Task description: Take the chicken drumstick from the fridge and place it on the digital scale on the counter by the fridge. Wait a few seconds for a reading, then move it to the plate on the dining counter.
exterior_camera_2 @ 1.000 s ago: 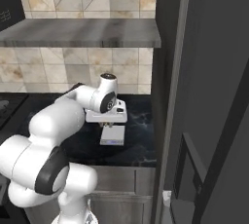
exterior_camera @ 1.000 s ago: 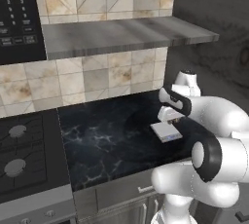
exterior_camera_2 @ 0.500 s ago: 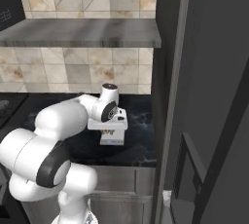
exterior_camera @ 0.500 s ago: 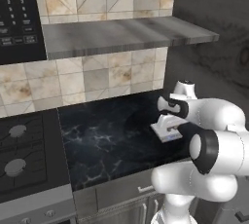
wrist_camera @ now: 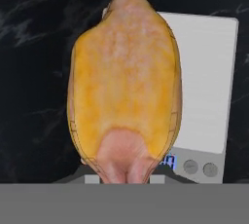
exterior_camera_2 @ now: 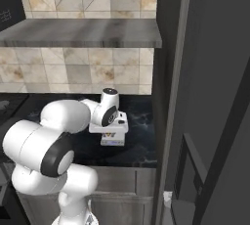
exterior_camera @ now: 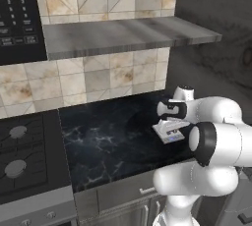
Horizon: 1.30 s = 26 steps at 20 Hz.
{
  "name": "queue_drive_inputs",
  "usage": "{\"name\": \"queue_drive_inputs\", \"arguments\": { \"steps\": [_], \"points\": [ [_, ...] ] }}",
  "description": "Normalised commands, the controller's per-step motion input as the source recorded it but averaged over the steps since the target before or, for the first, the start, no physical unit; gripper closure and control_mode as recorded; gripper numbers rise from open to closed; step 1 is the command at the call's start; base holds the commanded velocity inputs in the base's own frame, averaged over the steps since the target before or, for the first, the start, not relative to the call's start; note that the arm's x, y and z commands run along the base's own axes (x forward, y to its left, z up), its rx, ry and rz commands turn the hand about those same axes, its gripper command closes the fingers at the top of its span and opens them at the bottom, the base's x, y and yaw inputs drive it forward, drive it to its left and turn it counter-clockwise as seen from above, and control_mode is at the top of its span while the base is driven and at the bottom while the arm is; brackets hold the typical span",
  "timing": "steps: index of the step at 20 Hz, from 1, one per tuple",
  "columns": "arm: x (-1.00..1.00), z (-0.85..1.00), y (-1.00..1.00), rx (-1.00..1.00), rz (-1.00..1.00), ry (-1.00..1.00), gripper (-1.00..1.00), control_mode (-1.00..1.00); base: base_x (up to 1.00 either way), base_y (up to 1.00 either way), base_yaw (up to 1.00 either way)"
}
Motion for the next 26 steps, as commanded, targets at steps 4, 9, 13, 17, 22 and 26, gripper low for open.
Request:
{"name": "queue_drive_inputs", "arguments": {
  "steps": [4, 9, 13, 17, 22, 26],
  "points": [
    [0.42, -0.11, 0.03, 0.00, 0.00, 0.00, 1.00, -1.00, 0.00, 0.00, 0.00],
    [0.00, -0.14, 0.00, 0.00, 0.00, 0.01, 1.00, -1.00, 0.00, 0.00, 0.00],
    [0.00, -0.19, 0.00, 0.00, 0.00, 0.00, 1.00, -1.00, 0.00, 0.00, 0.00],
    [0.00, -0.31, 0.00, 0.00, 0.00, 0.00, 1.00, -1.00, 0.00, 0.00, 0.00],
    [0.00, -0.08, 0.00, 0.00, 0.00, 0.00, 1.00, -1.00, 0.00, 0.00, 0.00],
    [0.00, 0.00, 0.00, 0.00, 0.00, 0.00, -1.00, -1.00, 0.00, 0.00, 0.00]
  ]
}}
